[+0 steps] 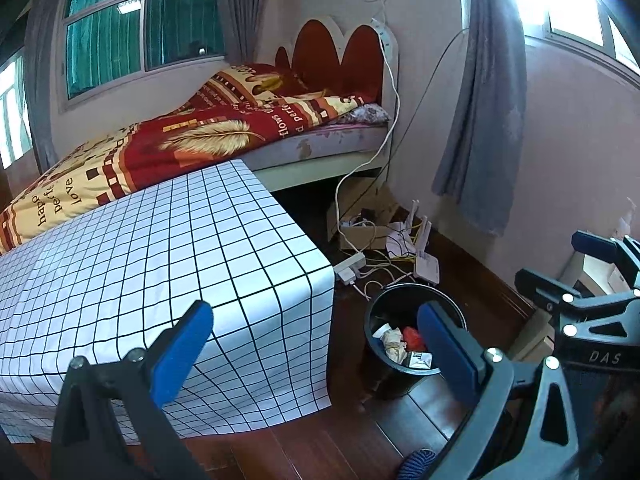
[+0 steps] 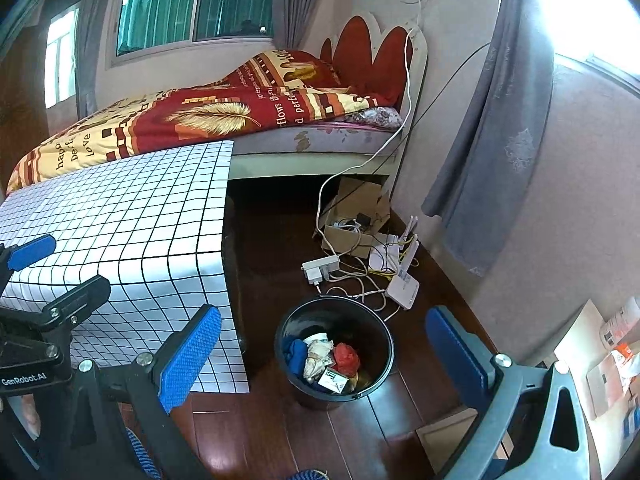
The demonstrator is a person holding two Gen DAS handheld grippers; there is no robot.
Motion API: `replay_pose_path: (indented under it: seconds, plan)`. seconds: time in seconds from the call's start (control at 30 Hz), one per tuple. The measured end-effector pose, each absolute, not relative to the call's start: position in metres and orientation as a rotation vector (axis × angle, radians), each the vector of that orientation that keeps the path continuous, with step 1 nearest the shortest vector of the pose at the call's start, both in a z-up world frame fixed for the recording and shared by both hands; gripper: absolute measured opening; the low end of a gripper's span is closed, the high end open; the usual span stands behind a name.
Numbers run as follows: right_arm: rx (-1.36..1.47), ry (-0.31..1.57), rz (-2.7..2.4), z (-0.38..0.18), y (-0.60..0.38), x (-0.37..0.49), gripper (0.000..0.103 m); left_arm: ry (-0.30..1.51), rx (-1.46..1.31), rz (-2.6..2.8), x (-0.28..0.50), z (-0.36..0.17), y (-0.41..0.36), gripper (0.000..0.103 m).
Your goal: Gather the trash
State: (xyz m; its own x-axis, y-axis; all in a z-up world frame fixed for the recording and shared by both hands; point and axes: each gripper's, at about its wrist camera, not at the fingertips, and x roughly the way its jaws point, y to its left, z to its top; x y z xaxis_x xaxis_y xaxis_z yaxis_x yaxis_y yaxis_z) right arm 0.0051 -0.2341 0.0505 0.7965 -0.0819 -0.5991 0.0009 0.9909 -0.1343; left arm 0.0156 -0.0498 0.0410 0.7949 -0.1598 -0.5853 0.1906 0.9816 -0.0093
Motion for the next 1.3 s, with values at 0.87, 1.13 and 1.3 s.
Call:
replay_pose_path:
  seconds: [0.87, 1.13, 1.3]
  plan:
    - [-0.122, 0.656, -0.047, 0.0457, -0.2338, 0.0027, 0.103, 0.629, 0.053, -0.192, 0.0151, 0.0412, -0.0526, 0.102]
    - [-0.12, 0.659, -0.049, 0.0434, -0.2348, 0.0015, 0.103, 0.63, 0.057, -0.211, 0.0125, 0.0388, -0.0529, 0.102]
    - [-0.118, 0.659, -0.049, 0.0436, -0.2355, 0.0018, 0.103, 0.616, 0.044, -0.22, 0.0106, 0.0391, -0.0493, 0.102]
